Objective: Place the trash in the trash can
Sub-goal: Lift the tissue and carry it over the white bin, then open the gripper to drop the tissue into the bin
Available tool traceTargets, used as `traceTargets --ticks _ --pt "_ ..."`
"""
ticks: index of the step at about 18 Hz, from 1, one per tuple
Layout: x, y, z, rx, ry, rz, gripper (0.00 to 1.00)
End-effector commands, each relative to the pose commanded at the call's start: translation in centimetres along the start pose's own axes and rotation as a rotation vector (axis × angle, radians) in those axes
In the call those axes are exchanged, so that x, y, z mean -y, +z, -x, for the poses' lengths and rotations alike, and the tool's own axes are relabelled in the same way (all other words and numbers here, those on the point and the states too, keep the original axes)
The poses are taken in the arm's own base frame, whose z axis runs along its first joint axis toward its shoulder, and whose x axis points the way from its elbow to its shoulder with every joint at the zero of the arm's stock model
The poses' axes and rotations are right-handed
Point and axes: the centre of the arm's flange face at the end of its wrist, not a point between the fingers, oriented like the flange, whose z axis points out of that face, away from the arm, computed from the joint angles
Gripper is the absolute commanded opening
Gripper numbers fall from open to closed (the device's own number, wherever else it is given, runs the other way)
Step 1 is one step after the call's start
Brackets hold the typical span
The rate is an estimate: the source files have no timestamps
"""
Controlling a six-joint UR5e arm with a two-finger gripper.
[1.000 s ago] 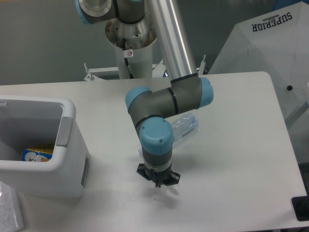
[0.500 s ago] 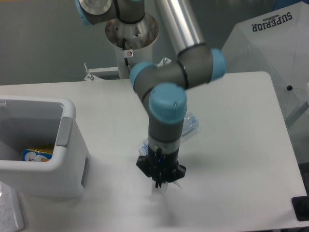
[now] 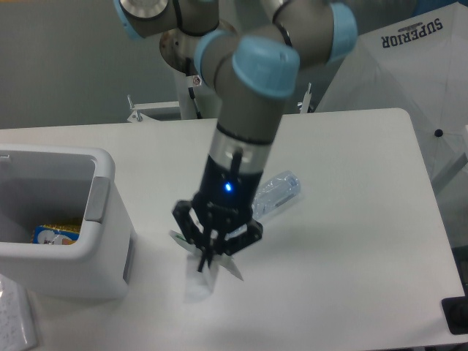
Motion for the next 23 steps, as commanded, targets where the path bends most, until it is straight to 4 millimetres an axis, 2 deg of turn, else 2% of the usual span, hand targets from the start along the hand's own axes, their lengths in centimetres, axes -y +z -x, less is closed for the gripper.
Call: traceTargets --ticks 2,4,6,9,13,15,16,18,20,23 --pt "0.8 -1.1 -2.1 -0.016 0.015 -0.023 0.0" --pt "1.4 -1.4 -4.7 -0.034 0.025 -0.03 0.0" --pt "1.8 -0.9 -8.1 -0.067 0.047 -0.026 0.0" --pt "2.1 0.0 -12.0 -0.108 0.074 -0.017 0.0" --pt "1.3 1.7 -15.1 -0.15 0.103 0.011 0.02" --pt "0.7 2.3 -16.0 -0.164 0.12 0.021 0.38" --pt "0.7 2.2 -16.1 -0.165 0.121 0.021 0.47" --pt "0.6 2.3 -16.2 -0.165 0.124 0.02 0.94" --pt "0.7 1.9 -16.3 -0.163 0.127 0.015 1.0" --pt "0.8 1.4 -16.4 -0.159 0.129 0.01 1.0"
